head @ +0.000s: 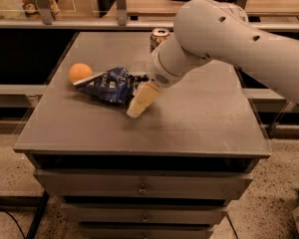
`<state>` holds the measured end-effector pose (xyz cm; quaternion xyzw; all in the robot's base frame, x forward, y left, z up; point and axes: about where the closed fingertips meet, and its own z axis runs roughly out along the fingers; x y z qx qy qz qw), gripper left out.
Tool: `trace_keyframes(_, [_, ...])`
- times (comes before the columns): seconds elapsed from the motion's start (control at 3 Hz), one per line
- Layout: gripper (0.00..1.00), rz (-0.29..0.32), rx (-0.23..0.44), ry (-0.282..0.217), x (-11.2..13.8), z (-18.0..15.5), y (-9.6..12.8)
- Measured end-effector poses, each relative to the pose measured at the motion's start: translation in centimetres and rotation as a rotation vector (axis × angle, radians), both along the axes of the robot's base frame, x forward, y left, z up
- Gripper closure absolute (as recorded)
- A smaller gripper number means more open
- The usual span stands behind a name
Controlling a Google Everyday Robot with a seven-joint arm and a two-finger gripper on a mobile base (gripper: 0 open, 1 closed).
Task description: Move blue chip bag near orange
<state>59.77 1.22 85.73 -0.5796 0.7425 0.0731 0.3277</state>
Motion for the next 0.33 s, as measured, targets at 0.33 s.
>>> trace_keyframes(0.33, [0.00,0.000,0.000,0.000,0.00,0.00,0.00])
